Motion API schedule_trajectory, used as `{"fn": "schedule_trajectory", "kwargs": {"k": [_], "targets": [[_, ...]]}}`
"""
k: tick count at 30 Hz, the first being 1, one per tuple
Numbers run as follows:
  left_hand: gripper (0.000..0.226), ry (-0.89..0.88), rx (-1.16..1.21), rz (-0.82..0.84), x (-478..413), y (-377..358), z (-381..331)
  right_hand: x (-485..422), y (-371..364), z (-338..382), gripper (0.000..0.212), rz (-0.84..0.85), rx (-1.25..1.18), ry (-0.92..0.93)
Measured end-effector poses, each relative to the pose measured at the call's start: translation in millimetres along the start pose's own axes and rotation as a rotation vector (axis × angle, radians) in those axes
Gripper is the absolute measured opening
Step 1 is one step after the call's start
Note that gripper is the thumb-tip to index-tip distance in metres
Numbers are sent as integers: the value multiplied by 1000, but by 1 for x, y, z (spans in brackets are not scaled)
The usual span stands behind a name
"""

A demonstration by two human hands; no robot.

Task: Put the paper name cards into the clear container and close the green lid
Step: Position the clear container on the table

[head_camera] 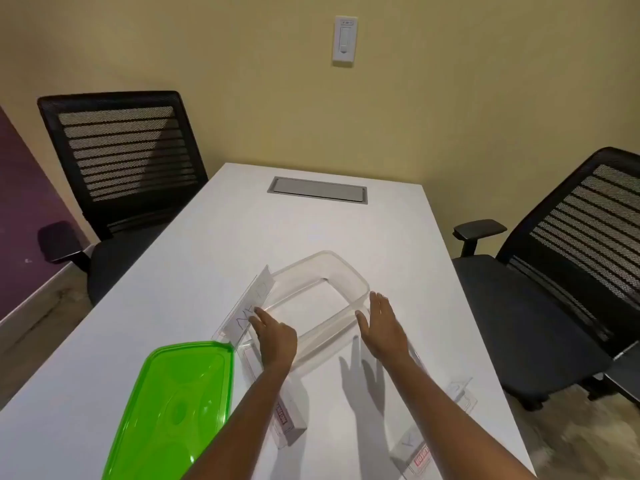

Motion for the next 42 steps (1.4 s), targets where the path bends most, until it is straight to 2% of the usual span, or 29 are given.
{"fn": "schedule_trajectory", "kwargs": {"k": [5, 14, 18, 23, 26, 28, 35, 42], "targets": [[67, 190, 76, 14, -24, -9, 12, -28, 3, 4, 57, 59, -87, -12], [69, 238, 137, -4, -43, -17, 29, -71, -5, 6, 49, 165, -84, -100], [71, 225, 114, -24, -45, -17, 32, -84, -6, 0, 43, 158, -93, -137], [69, 165, -1, -48, -47, -10, 29, -87, 1, -10, 23, 79, -236, -230], [65, 143, -41, -30, -52, -5, 26, -74, 9, -14, 40, 38, -310, -246], [64, 116, -72, -5, -57, -1, 22, -62, 12, -18, 44, 29, -340, -258], [60, 38, -114, 83, -61, 3, 21, -17, 13, -32, 41, 14, -395, -287], [61, 8, -100, 98, -47, -7, 25, 9, 5, -51, 45, 24, -424, -337]]}}
Point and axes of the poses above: each hand's wrist, its own x-axis away from the middle knuckle, its own y-axis out of the back of the hand, z = x × y, the point moved 6 cm from there along -x, towards the middle knuckle, and after that the axes turned 7 degrees about x, right-handed, at the moved point
